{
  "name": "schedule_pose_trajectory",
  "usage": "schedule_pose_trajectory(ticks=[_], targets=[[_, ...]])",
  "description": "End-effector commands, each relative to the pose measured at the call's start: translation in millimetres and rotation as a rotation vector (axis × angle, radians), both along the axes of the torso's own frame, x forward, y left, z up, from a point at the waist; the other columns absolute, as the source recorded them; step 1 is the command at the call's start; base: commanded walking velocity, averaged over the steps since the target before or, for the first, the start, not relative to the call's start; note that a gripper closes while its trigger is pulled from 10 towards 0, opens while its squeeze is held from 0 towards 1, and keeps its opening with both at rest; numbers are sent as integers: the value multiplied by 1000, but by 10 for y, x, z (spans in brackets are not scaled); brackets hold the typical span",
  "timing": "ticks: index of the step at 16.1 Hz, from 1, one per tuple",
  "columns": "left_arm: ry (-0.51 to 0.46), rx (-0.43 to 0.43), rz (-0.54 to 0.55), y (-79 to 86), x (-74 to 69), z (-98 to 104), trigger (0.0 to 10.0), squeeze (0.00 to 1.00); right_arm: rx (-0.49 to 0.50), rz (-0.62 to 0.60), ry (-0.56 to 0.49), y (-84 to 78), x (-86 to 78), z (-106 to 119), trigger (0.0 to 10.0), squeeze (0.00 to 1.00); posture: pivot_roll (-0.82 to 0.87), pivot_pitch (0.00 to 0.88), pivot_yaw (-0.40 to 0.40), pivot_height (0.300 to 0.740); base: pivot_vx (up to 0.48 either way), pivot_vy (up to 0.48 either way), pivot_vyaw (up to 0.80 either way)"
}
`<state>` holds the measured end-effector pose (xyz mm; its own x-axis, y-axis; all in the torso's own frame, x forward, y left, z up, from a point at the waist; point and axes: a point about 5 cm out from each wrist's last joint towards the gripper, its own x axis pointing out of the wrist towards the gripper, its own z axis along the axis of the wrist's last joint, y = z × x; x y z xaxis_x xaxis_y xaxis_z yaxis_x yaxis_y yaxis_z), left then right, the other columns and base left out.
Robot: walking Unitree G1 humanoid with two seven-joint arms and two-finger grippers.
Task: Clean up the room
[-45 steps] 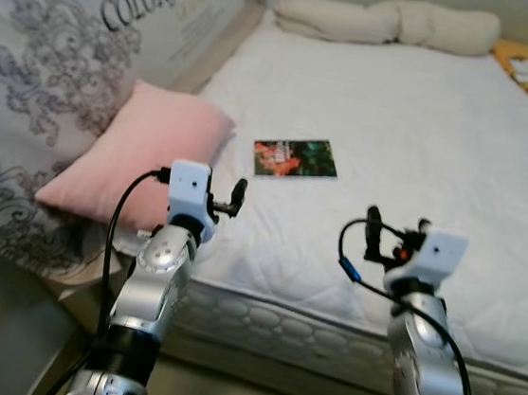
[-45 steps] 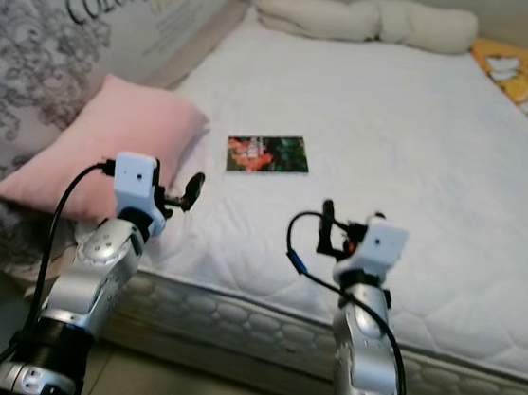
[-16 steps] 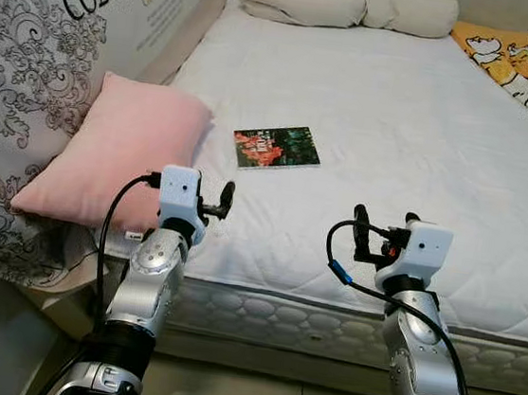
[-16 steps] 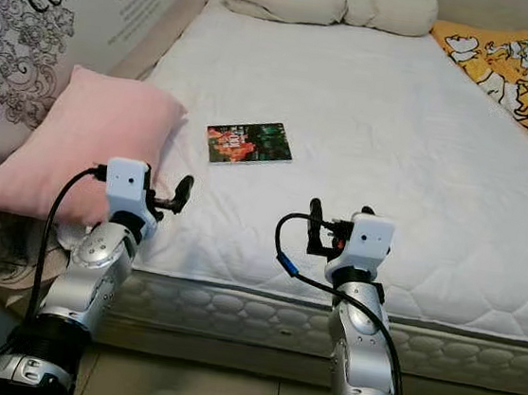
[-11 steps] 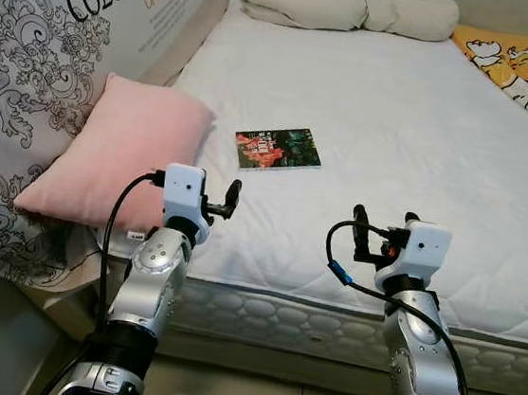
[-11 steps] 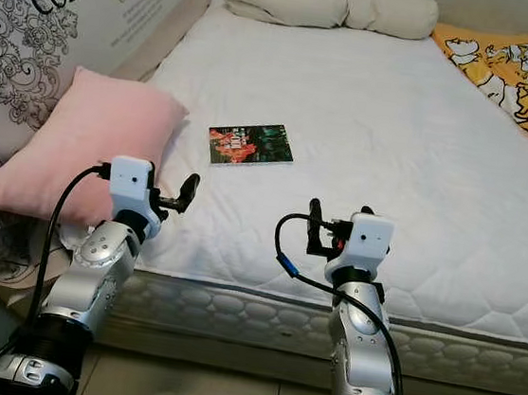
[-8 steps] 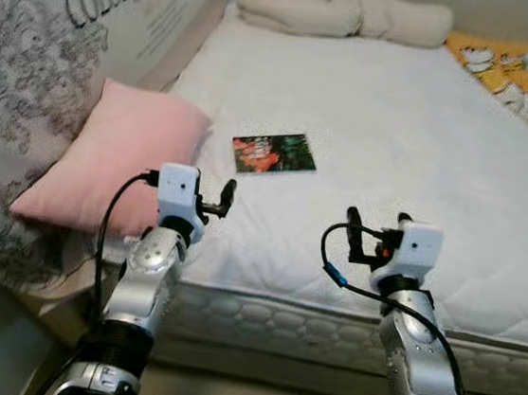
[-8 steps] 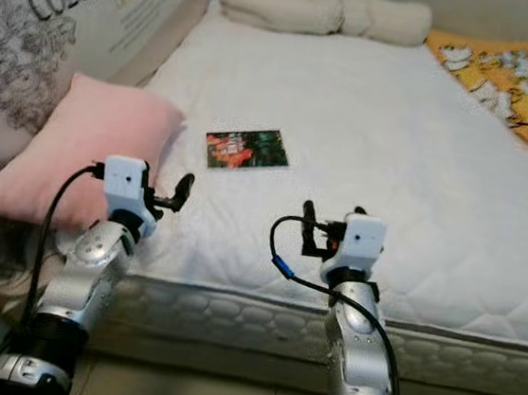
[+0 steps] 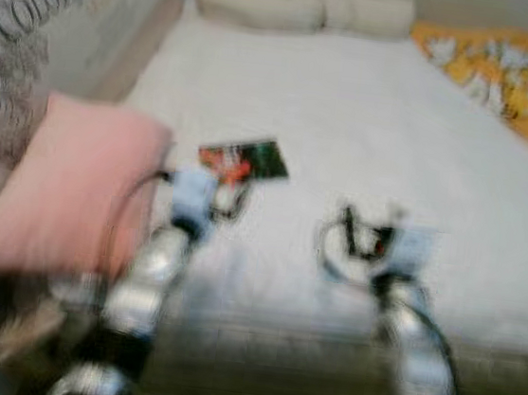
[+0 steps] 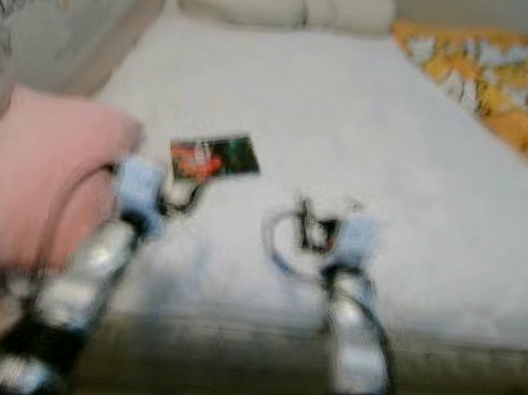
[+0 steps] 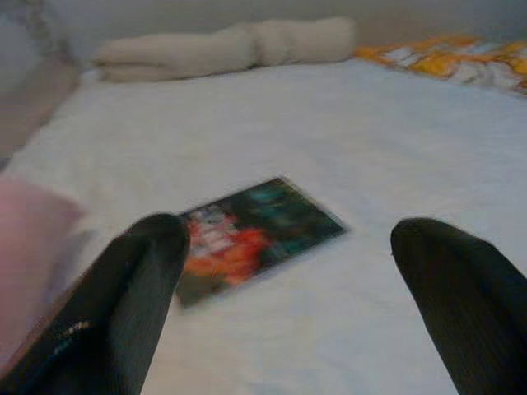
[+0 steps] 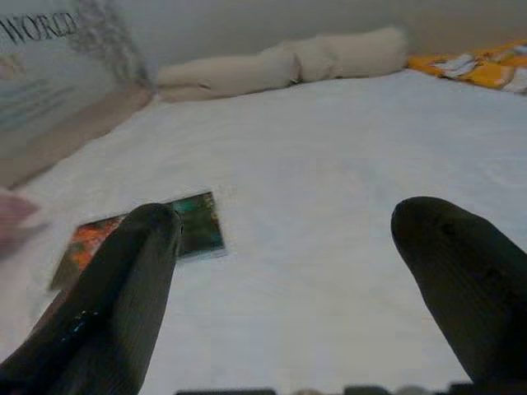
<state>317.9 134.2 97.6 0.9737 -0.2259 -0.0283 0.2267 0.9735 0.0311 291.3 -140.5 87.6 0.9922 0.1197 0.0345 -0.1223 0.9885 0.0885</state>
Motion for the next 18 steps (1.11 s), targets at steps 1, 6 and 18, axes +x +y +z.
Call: schedule_pose_trajectory(ticks=[1,6,18], targets=[[-14,-16,-36,-137,10,50,10000,0,-18,-32,8,-121,-11,-16,10000,0,-82,0,26,736,461,0,0],[13,69,94,-48,159,58,10000,0,-18,-33,10,-126,-37,-24,10000,0,-94,0,26,736,266,0,0],[139,430,-18,-590,612,149,10000,0,-79,3,65,4,-1025,13,10000,0,-339,216,93,736,0,0,0]])
